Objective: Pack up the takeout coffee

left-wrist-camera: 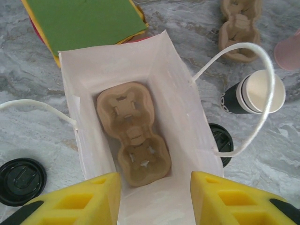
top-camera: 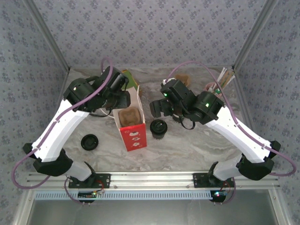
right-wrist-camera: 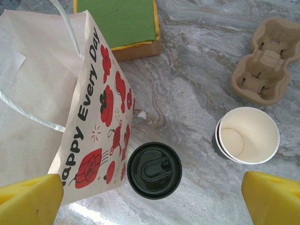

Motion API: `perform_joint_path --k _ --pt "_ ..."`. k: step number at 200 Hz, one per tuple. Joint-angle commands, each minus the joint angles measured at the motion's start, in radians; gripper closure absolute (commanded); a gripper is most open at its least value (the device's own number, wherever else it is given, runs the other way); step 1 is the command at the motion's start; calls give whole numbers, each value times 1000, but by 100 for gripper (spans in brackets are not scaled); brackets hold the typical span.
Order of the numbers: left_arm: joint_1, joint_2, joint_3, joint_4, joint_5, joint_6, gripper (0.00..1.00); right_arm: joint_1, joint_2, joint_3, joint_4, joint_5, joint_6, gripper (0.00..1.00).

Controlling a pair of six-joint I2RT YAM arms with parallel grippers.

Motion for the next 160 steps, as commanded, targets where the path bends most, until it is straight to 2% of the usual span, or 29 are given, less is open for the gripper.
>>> perform_joint_path --k 1,109,131,160 --pt "-7 -28 -18 -18 -26 -18 57 -6 -12 -10 13 -20 15 0" --pt "-7 -42 -29 -5 -26 -6 56 -13 7 0 5 -33 32 0" --pt "-1 -48 14 -12 -41 11 43 -36 26 12 -29 -54 49 0" --pt "44 -80 42 -36 -65 47 32 -73 49 13 -61 -90 64 0"
